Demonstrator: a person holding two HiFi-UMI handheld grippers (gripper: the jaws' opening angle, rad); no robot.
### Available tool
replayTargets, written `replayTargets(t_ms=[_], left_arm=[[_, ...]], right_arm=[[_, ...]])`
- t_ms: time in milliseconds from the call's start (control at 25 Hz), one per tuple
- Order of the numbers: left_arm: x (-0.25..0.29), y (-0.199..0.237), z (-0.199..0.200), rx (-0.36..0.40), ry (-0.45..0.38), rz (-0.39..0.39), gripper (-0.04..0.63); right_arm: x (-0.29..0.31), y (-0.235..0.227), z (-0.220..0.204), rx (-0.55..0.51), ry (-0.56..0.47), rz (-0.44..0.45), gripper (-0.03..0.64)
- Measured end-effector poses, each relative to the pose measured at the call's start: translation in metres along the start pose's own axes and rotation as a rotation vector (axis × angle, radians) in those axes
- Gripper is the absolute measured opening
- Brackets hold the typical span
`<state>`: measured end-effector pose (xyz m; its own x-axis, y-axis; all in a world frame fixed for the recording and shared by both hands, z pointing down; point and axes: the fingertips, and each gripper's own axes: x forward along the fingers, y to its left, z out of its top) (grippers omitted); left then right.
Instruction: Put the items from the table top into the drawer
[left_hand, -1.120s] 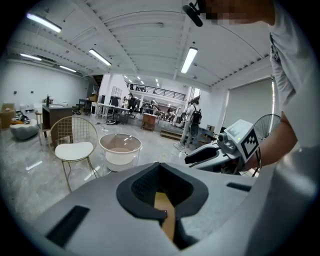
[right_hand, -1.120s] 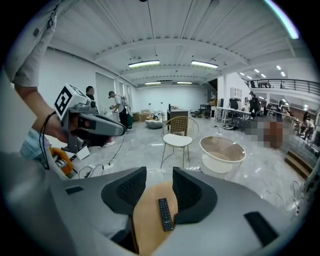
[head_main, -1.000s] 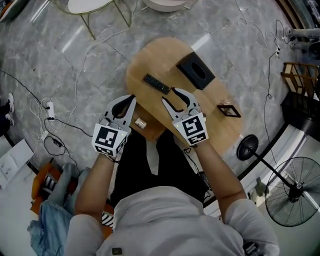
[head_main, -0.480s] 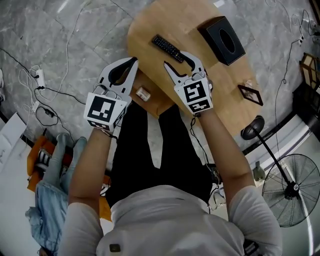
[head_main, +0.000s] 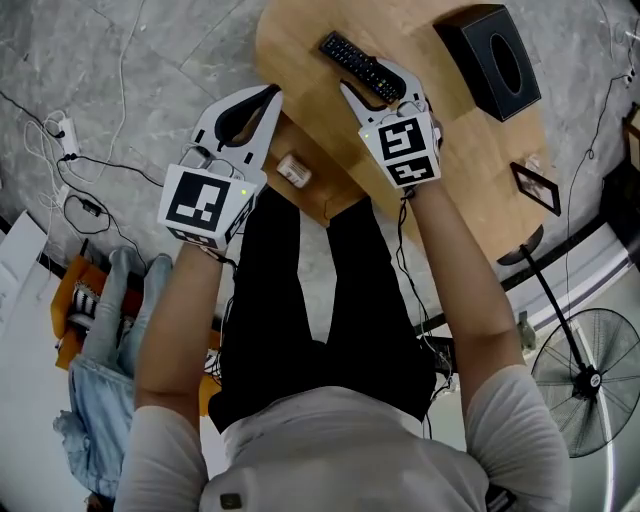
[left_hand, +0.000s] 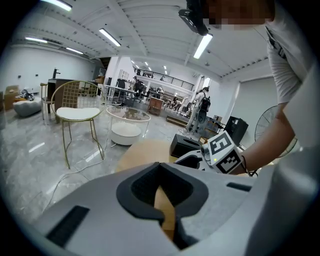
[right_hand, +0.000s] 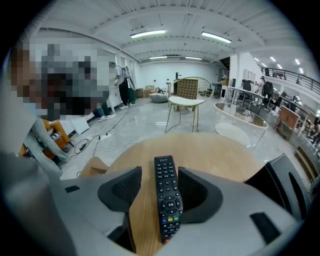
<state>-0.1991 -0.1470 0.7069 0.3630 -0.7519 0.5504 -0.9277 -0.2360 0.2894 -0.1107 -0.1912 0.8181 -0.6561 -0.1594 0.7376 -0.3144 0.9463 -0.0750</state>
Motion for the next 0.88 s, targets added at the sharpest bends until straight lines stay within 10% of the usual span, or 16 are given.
replayTargets(t_ms=[880], left_arm=[[0.021, 0.023, -0.030, -0.030, 0.011, -0.003, 0.009]], right_arm=[[0.044, -0.018, -0.035, -0.083, 0.085, -0.022, 0.151]])
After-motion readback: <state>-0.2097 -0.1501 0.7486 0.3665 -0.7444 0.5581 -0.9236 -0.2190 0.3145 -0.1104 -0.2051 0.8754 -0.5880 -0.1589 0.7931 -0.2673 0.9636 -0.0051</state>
